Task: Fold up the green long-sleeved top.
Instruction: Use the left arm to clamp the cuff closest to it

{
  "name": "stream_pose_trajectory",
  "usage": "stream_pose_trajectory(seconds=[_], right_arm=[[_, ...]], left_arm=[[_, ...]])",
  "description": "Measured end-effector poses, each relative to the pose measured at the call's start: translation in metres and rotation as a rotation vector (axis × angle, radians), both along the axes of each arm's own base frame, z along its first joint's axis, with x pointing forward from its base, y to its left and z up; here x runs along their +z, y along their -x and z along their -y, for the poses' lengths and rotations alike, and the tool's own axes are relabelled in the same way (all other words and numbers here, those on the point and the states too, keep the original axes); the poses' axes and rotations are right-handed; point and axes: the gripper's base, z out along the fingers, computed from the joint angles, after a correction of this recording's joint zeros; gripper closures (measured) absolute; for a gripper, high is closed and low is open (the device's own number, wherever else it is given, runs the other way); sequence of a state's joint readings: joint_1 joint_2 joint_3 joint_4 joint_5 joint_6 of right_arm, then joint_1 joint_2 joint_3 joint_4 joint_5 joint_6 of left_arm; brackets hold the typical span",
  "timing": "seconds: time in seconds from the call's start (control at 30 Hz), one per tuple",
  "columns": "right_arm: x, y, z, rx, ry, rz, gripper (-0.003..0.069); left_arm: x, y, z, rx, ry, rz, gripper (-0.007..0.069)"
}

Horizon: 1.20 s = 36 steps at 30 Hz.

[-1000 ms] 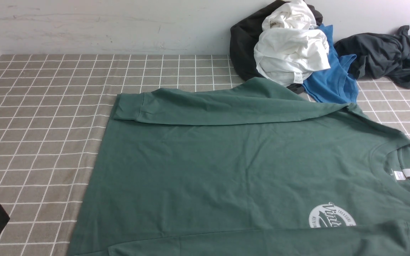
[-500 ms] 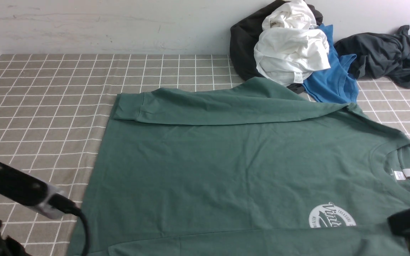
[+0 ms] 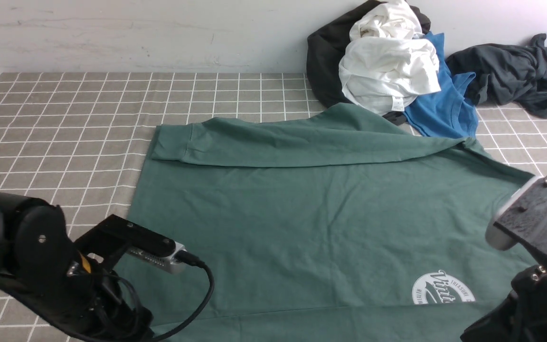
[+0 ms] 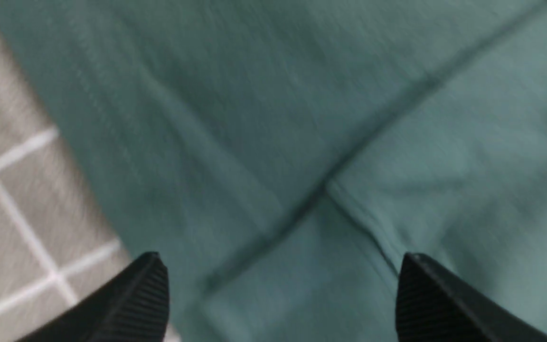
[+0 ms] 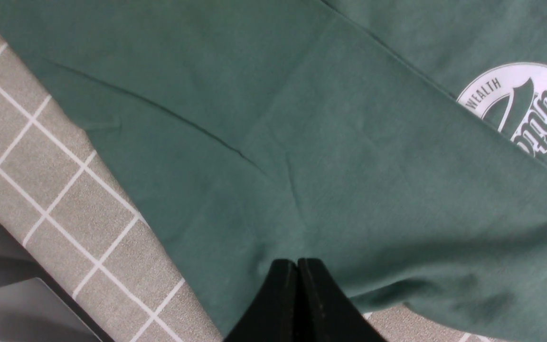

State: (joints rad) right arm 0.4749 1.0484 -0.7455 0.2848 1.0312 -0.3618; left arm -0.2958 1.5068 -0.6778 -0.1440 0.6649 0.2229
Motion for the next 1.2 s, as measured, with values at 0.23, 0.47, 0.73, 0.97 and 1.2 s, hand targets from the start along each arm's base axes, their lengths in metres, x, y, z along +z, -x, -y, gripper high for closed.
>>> stream_pose_trajectory(seconds=[0.23, 0.47, 0.73, 0.97, 1.2], right_arm=[[0.000, -0.002, -0.001, -0.004, -0.004, 0.011, 0.0673], [-0.001, -0.003, -0.001, -0.003, 0.002, 0.014, 0.0673], [-0.001, -0.003, -0.001, -0.003, 0.002, 0.014, 0.0673], [-0.001, -0.003, -0.001, -0.003, 0.003, 0.012, 0.0673], [-0.001, -0.002, 0.000, 0.000, 0.013, 0.010, 0.0673]], left_arm=[[-0.018, -0.009, 0.011, -0.078, -0.031, -0.043, 0.0066], [-0.018, -0.005, 0.035, -0.179, -0.041, -0.061, 0.0191], [-0.018, -0.002, 0.035, -0.183, -0.051, -0.090, 0.0407], [-0.016, -0.001, 0.035, -0.179, -0.048, -0.095, 0.0582], [0.034, -0.008, 0.038, -0.206, -0.031, -0.016, 0.0582]])
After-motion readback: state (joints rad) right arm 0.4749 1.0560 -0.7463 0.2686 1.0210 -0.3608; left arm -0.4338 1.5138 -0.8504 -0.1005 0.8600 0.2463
